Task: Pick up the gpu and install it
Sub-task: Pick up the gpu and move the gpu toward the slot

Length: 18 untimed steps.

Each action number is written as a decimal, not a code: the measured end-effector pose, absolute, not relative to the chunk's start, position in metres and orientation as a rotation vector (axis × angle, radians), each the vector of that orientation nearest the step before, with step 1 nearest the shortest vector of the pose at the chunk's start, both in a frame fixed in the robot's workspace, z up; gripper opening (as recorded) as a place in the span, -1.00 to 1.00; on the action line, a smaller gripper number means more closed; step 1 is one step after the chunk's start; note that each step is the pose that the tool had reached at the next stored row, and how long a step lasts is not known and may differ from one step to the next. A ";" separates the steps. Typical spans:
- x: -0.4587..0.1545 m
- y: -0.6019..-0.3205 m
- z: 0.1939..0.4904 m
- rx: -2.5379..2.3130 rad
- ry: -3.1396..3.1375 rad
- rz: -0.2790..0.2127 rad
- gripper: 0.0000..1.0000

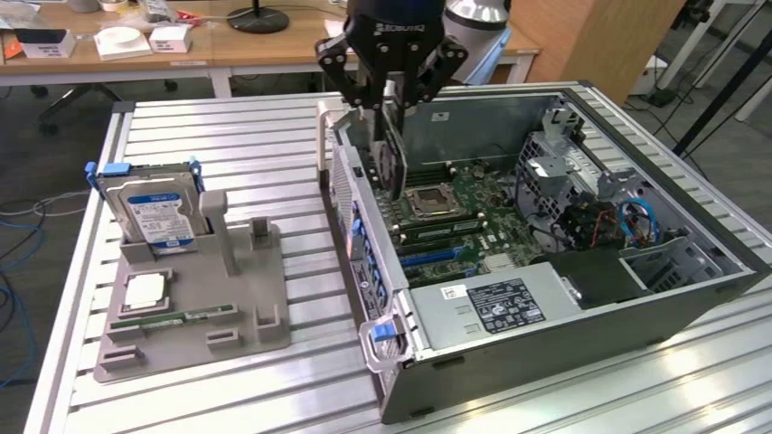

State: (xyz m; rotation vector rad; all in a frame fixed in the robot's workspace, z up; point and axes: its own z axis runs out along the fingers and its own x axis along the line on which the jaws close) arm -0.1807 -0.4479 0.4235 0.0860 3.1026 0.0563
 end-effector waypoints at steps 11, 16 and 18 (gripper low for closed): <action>-0.140 -0.448 0.424 0.086 3.104 0.057 -0.47; -0.119 -0.448 0.424 0.086 3.104 0.057 -0.47; -0.110 -0.448 0.424 0.086 3.104 0.058 -0.47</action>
